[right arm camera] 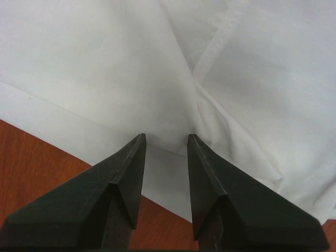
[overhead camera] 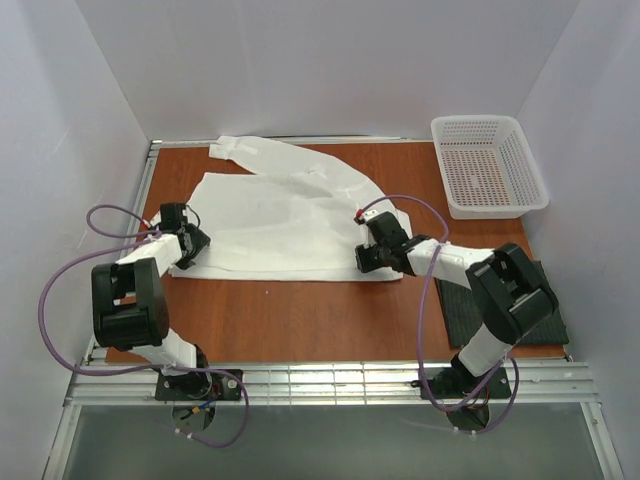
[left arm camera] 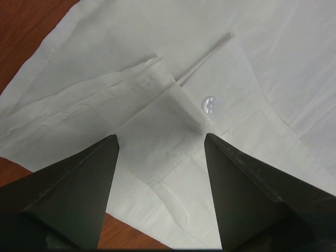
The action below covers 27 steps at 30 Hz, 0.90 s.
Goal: Fold and stack the long sleeve shirts
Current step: Fold the shirt
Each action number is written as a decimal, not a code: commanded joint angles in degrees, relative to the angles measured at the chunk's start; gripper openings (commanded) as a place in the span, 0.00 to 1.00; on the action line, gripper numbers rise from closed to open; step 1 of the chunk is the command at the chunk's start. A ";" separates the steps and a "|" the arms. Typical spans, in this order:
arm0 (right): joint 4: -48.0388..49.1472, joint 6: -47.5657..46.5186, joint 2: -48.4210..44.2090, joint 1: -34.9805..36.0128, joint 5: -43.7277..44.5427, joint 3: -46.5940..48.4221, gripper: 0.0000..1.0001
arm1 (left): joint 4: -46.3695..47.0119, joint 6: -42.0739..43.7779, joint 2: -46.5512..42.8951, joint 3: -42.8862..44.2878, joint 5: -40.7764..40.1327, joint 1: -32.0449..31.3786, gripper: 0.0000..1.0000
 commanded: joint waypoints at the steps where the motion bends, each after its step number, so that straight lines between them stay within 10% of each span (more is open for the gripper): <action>1: -14.05 2.07 -1.43 1.62 -6.19 -8.39 0.31 | -12.41 -2.33 -3.25 -7.35 2.40 1.19 0.64; 13: -19.77 7.34 -16.29 8.65 -15.59 -20.98 0.38 | -21.10 -13.94 -31.99 -17.93 8.39 1.63 0.65; 20: -27.85 4.27 -22.45 7.00 -7.35 -9.13 0.42 | -23.06 -5.87 -28.25 -4.40 -6.21 1.55 0.78; 27: -25.15 2.68 -20.17 3.21 -2.42 -2.96 0.41 | -16.03 -1.20 -20.78 -1.48 0.72 1.63 0.78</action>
